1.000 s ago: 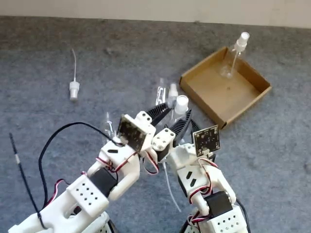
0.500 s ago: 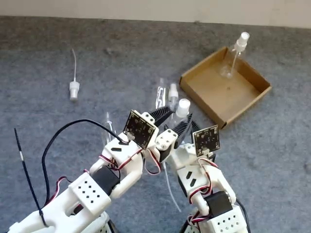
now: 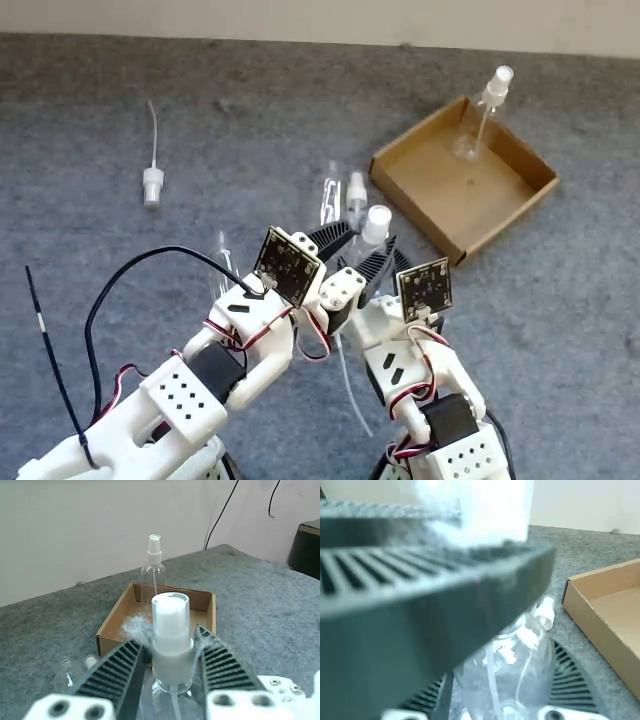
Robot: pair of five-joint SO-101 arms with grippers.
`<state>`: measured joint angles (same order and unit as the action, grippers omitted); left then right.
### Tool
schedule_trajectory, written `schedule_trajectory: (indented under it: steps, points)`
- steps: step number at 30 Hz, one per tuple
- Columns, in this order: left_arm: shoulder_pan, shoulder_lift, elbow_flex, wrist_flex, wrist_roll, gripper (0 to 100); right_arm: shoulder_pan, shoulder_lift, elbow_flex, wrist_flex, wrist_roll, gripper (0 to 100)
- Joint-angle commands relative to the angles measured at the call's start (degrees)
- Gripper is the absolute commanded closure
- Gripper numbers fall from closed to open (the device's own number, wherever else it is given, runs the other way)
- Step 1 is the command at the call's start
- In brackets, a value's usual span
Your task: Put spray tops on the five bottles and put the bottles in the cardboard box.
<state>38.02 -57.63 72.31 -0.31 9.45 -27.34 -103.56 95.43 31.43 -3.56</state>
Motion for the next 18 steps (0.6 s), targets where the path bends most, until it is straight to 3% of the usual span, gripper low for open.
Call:
schedule_trajectory:
  steps: [1, 10, 18]
  points:
    - [-0.1, -2.9, -3.1, 4.7, -0.2, 81, 0.1, -0.7, 6.1, -1.4, 0.0, 80.0]
    - [-0.3, -12.2, -3.0, 11.4, -0.2, 79, 0.1, -0.7, 6.1, -1.4, 0.1, 80.0]
    - [-7.3, -15.5, -2.9, 12.4, -0.2, 80, 0.1, -0.7, 6.1, -1.4, 0.1, 80.0]
